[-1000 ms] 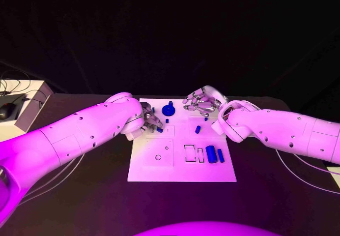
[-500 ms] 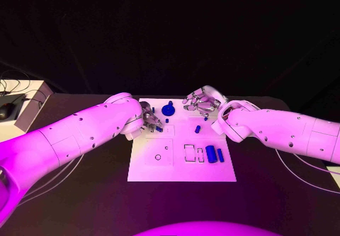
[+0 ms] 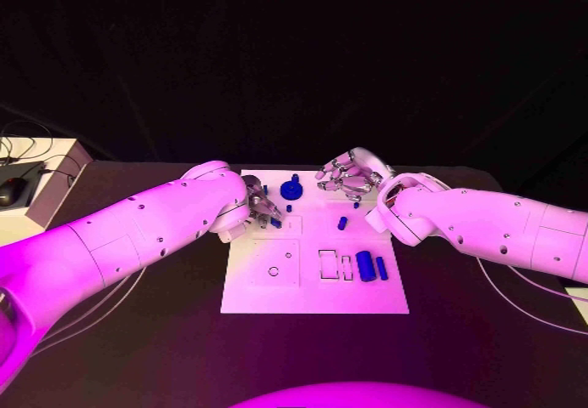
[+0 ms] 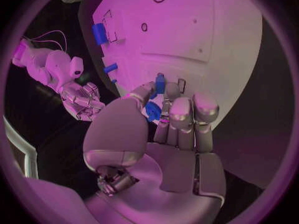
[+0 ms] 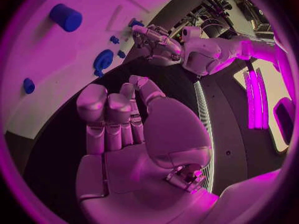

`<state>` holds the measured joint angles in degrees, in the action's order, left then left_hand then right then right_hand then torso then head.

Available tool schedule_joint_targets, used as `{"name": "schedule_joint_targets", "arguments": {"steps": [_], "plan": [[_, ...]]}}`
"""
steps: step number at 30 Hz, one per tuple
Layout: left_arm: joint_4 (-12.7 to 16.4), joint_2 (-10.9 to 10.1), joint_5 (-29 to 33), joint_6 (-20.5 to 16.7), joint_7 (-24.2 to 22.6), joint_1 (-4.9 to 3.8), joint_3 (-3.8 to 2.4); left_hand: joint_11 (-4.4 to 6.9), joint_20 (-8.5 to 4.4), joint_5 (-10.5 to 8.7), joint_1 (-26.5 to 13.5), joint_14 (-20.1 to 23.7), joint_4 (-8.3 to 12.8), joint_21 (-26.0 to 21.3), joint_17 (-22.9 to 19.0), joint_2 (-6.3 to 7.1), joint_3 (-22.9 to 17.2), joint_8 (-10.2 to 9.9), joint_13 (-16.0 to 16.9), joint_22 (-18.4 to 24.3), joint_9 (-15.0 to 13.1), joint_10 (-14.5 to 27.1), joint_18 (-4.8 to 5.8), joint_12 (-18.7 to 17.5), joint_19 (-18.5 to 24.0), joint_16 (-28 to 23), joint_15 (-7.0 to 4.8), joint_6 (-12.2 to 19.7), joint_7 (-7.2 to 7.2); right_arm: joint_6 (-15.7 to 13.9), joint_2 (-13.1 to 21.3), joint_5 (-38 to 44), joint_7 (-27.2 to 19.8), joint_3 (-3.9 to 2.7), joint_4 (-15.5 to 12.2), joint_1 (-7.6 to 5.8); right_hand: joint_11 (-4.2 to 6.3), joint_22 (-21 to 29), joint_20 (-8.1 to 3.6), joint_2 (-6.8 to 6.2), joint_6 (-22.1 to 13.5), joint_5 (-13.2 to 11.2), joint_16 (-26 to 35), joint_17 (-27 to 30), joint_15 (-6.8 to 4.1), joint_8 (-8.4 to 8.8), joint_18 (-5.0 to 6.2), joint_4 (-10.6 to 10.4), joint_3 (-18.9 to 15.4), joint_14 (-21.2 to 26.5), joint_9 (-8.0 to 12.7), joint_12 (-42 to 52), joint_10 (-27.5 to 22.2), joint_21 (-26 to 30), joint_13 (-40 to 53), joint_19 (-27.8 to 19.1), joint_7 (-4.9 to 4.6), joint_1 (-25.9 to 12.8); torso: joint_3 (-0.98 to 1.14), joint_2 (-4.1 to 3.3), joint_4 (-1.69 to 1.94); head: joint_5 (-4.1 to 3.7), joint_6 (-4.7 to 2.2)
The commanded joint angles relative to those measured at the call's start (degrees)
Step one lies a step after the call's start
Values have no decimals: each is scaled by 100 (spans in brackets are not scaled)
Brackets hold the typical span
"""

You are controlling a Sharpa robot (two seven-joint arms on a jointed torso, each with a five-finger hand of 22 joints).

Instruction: Assemble the parts on the task board

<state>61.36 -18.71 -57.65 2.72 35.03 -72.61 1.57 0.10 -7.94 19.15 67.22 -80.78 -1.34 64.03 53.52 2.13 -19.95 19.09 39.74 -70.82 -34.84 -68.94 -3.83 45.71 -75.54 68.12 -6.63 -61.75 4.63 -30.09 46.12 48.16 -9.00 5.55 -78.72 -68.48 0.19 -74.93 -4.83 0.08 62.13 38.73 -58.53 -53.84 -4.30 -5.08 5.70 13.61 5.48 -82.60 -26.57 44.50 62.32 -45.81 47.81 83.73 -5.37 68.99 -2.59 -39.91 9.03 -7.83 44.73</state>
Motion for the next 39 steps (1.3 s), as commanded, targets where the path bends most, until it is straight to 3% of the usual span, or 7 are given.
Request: {"name": "schedule_joint_targets", "arguments": {"steps": [1, 14, 24, 34, 39], "plan": [[2, 0, -61, 89, 40, 21, 14, 451, -8, 12, 17, 4, 510, 11, 2, -33, -521, 50, 8, -2, -400, -491, 51, -25, -28, 22, -36, -574, -550, 68, 2, 48, -36, -1, -10, 3, 6, -594, -27, -16, 8, 25, 28, -4, 1, 5, 20, -6, 25, -1, -5, 12, -35, -31, -2, 351, -19, 4, 1, 1, 0, -3, 5], [78, -37, -39, 335, 72, 21, 16, 448, -1, 10, 55, 3, 551, 16, 22, 22, -471, 49, 13, -8, -385, -495, 54, -20, -24, 37, -31, -581, -551, 72, 16, 47, -33, -1, -11, 3, 6, -594, -27, -16, 8, 25, 28, -4, 1, 5, 20, -6, 25, -1, -5, 12, -35, -31, -2, 351, -19, 4, -1, -2, -3, -12, 24], [77, -40, -45, 308, 69, 21, 16, 444, 3, 4, 68, 4, 558, 15, 21, 33, -451, 41, 10, -9, -367, -494, 55, -26, -19, 37, -26, -586, -549, 67, 18, 54, -40, 0, -6, 3, 6, -594, -27, -16, 8, 25, 28, -4, 1, 5, 20, -6, 25, -1, -5, 12, -35, -31, -2, 351, -19, 4, -1, -1, -4, -22, 24], [34, -31, 28, 224, 51, 21, 16, 442, 6, -18, -11, 12, 291, -49, -86, -50, -244, 100, 27, 36, -397, -421, 31, 18, 8, -29, -28, -515, -557, 61, 21, 55, -42, 0, -11, 3, 6, -594, -27, -16, 8, 25, 28, -4, 1, 5, 20, -6, 25, -1, -5, 12, -35, -31, -2, 351, -19, 4, 2, -3, -3, -23, 19], [6, -17, 43, 226, 50, 21, 15, 456, 0, -14, -40, 12, 106, -50, -98, -41, 153, 138, 19, 37, -396, -419, 35, 54, 1, -15, -37, -519, -587, 60, 21, 55, -42, 0, -13, 3, 6, -594, -27, -16, 8, 25, 28, -4, 1, 5, 20, -6, 25, -1, -5, 12, -35, -31, -2, 351, -19, 4, 2, -2, -3, -22, 16]]}}
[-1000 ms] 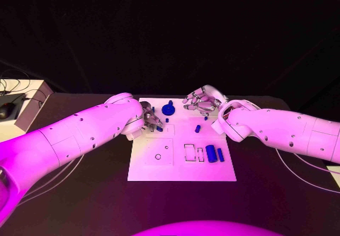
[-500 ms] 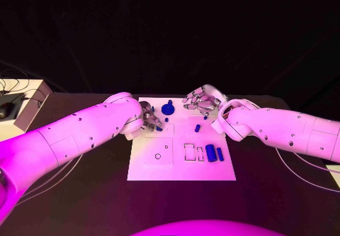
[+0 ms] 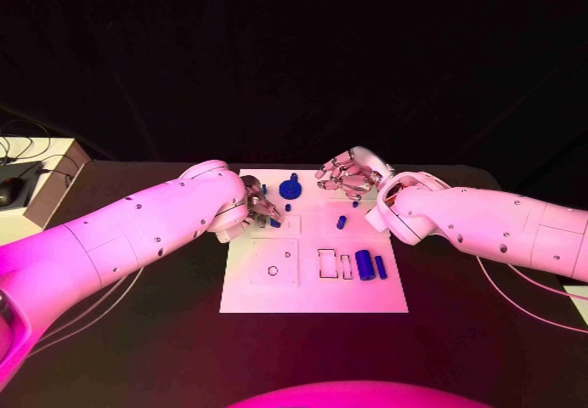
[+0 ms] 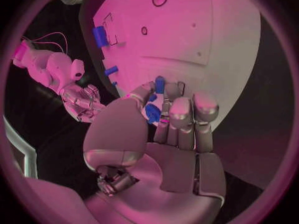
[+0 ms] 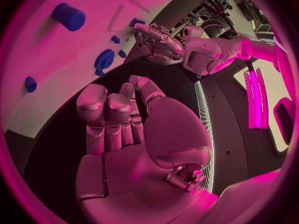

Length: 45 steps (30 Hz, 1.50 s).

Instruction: Assemble the parts on the task board

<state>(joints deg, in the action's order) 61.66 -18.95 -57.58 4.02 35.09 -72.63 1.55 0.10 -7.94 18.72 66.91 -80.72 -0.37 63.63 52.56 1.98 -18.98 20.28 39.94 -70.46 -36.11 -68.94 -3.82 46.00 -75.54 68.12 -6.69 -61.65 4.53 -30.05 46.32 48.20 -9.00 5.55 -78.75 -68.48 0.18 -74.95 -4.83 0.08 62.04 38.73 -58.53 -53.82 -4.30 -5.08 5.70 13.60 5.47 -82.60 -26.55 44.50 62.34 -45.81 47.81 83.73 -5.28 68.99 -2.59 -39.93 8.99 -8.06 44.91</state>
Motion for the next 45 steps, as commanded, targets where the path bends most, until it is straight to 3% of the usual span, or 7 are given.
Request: {"name": "schedule_joint_targets", "arguments": {"steps": [1, 26, 34, 37, 45], "plan": [[-31, 10, 39, 99, 44, 23, 17, 455, -3, 30, 20, 8, -7, -9, -3, -33, 121, 22, -5, 0, -263, -416, 37, 28, 0, -11, -33, -528, -579, 57, 1, 51, -42, -1, -11, 3, 7, -592, -27, -16, 17, 25, 28, -5, 1, 5, 20, -5, 26, -1, -7, 12, -36, -31, -2, 351, -29, 4, 1, 1, 3, 2, -4], [-106, 79, 81, 49, 32, 40, 16, 478, -22, 30, 55, 12, -430, 17, -5, -60, 1078, 105, -42, -26, -216, -427, 56, 75, -17, 36, -49, -586, -633, 59, 0, 51, -44, -1, -10, 3, 7, -592, -27, -16, 17, 25, 28, -5, 1, 5, 20, -5, 26, -1, -7, 12, -36, -31, -2, 351, -29, 4, 0, -1, 1, -4, -5], [-106, 75, 81, 31, 27, 41, 15, 478, -25, 27, 134, 11, -585, 16, -7, -151, 1612, 141, -48, -28, -219, -421, 55, 89, -15, 44, -52, -593, -637, 58, 2, 52, -44, -1, -10, 3, 6, -590, -27, -22, 14, 27, 29, -7, 2, 6, 20, -2, 45, -1, -9, 3, -36, -24, -10, 349, -31, 4, 0, 3, 2, -4, -6], [-106, 73, 81, 24, 26, 42, 15, 479, -22, 17, 72, 15, -637, 13, -15, -95, 1708, 147, -51, -26, -219, -423, 53, 90, -17, 37, -51, -604, -639, 59, 1, 52, -44, -1, -10, 3, 6, -590, -27, -22, 14, 27, 29, -7, 2, 6, 20, -2, 45, -1, -9, 3, -36, -24, -10, 349, -31, 4, -1, 1, 1, -1, -5], [-96, 63, 81, -11, 18, 43, 14, 480, -20, 8, 74, 11, -771, 15, -6, -168, 2284, 189, -60, -29, -237, -425, 50, 98, -22, 48, -49, -621, -643, 61, -4, 53, -45, -1, -7, 3, 6, -591, -26, -22, 16, 30, 27, -9, 2, 3, 20, 4, 52, -2, -11, 2, -36, -26, -12, 349, -31, 9, -3, 0, 2, -2, -7]]}}
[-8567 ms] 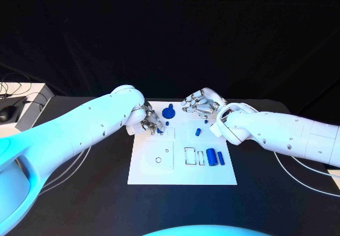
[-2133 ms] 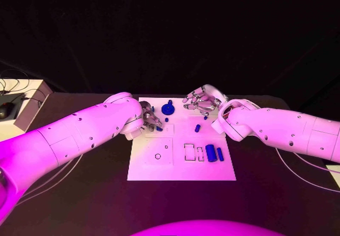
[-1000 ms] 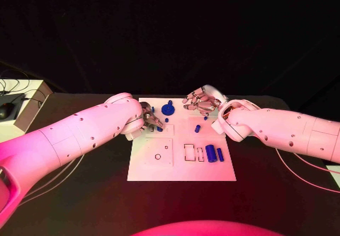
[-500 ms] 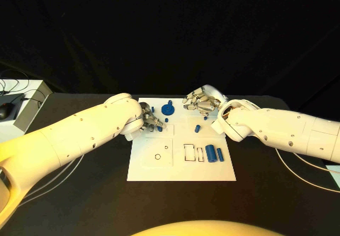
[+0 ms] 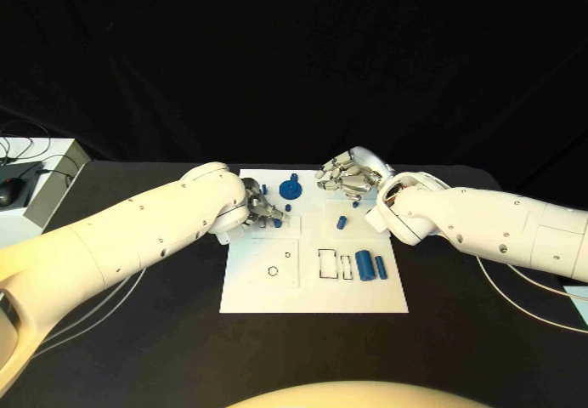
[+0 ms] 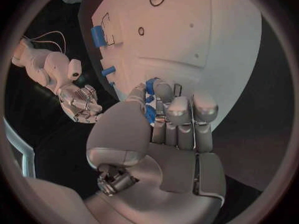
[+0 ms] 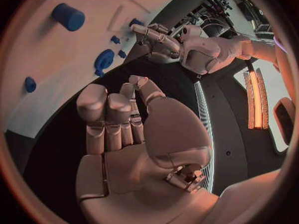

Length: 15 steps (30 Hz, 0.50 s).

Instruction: Assemble the parts on the task board

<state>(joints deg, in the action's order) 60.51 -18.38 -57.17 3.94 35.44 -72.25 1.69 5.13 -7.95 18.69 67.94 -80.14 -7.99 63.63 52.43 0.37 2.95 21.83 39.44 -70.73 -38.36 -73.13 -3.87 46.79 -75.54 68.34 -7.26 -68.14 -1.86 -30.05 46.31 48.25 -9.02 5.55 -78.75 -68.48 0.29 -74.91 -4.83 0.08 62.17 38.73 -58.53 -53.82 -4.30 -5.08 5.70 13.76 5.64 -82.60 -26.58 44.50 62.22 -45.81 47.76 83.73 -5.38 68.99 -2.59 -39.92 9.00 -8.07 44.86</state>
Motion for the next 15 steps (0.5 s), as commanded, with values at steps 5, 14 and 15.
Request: {"name": "schedule_joint_targets", "arguments": {"steps": [5, 14, 15], "plan": [[30, -10, 40, 2, -20, 4, -2, -23, -20, 8, 57, -47, 17, 16, 9, -43, 339, 62, -15, -4, -27, -7, 58, 26, -25, 27, 5, 38, -5, 61, -2, 48, -43, -1, -6, 2, -5, -595, -26, -22, 4, 30, 27, -9, 2, 4, 20, -12, 36, -1, -7, 2, -24, -26, -7, 349, -21, 9, -3, -1, 1, -2, -2], [52, -38, 25, -2, -25, 4, -5, -23, -22, -1, 166, -44, 141, 17, 10, 16, 370, 58, -19, -7, -16, -7, 60, 26, -22, 25, 4, 33, -6, 62, 0, 49, -42, -1, -9, 2, -5, -597, -27, -18, 3, 34, 30, -6, 1, 3, 19, -7, 45, -1, -8, 1, -24, -33, -7, 350, -22, 11, -4, -1, 2, 1, 2], [53, -41, 24, -4, -25, 4, -5, -23, -22, -1, 166, -44, 141, 17, 10, 16, 370, 58, -19, -7, -16, -7, 60, 26, -22, 25, 4, 33, -6, 62, 0, 49, -42, -1, -9, 2, -5, -597, -27, -18, 3, 34, 30, -6, 1, 3, 19, -7, 45, -1, -8, 1, -24, -33, -7, 350, -22, 11, -4, -1, 2, 1, 2]]}}
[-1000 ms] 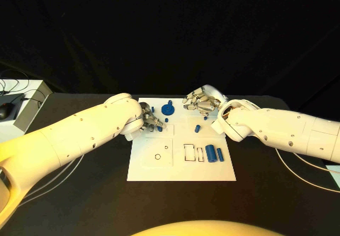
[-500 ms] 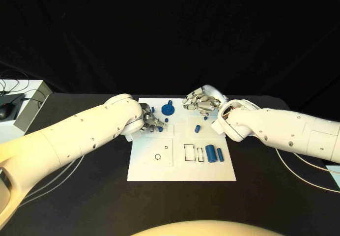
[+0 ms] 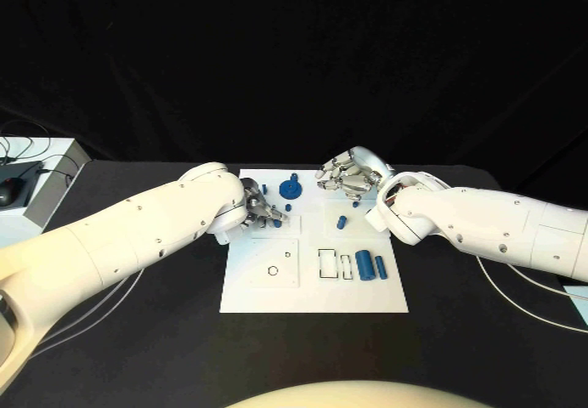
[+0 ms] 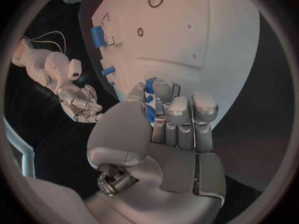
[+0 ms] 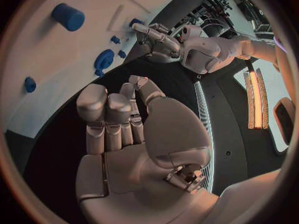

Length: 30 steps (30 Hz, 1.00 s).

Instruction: Assemble the parts on the task board

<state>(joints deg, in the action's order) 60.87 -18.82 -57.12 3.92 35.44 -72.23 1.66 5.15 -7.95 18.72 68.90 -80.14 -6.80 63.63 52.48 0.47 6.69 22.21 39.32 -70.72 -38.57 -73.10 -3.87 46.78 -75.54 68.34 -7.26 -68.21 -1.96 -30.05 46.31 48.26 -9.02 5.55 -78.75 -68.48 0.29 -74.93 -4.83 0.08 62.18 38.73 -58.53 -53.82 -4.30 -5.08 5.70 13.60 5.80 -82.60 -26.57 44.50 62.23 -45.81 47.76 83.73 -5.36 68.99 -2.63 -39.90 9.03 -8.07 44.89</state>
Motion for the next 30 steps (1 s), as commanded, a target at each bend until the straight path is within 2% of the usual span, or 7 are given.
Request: {"name": "schedule_joint_targets", "arguments": {"steps": [1, 15, 19, 30], "plan": [[18, 0, 17, -5, -26, 2, -3, -26, -21, -5, 69, -44, 31, 17, 6, 15, 2, 22, -8, -7, 5, -8, 60, 26, -21, 26, 5, 37, 3, 61, 0, 48, -42, -1, -10, 2, -4, -595, -27, -18, 2, 33, 30, -6, 1, 3, 19, 9, 29, -1, -10, 1, -25, -33, -7, 349, -23, 11, 0, -2, -1, 2, -1], [96, -64, -3, -110, -56, 3, -27, -19, -24, -28, 39, -47, 79, 24, 19, 62, 71, 67, -16, -14, -17, -14, 61, 32, -26, 31, 2, 25, -6, 59, 10, 51, -42, -1, -15, 2, -4, -595, -27, -16, 6, 35, 31, -6, 1, 0, 19, 14, 38, -1, -12, 0, -26, -32, -8, 349, -23, 11, 2, 0, -2, 4, 5], [97, -60, -2, -176, -84, 3, -29, -23, -20, -33, 4, -44, 101, 21, 13, -29, 332, 101, -32, -14, -26, -7, 56, 40, -30, 20, 5, 45, -1, 58, 11, 52, -43, -1, -17, 2, -4, -595, -27, -16, 6, 35, 31, -6, 1, 0, 19, 14, 38, -1, -12, 0, -26, -32, -8, 349, -23, 11, 3, -2, -2, 1, 2], [98, -55, 35, -279, -140, 5, -32, -27, -16, -113, -72, -45, -41, 17, 19, -26, 507, 128, -43, -13, -32, -3, 48, 54, -30, 21, 5, 53, 5, 58, 12, 61, -40, -1, -15, 2, -3, -595, -28, -23, 6, 37, 35, -2, 0, -3, 19, 40, 64, 0, -16, -2, -27, -35, -10, 350, -23, 25, 1, -2, -1, 0, -8]]}}
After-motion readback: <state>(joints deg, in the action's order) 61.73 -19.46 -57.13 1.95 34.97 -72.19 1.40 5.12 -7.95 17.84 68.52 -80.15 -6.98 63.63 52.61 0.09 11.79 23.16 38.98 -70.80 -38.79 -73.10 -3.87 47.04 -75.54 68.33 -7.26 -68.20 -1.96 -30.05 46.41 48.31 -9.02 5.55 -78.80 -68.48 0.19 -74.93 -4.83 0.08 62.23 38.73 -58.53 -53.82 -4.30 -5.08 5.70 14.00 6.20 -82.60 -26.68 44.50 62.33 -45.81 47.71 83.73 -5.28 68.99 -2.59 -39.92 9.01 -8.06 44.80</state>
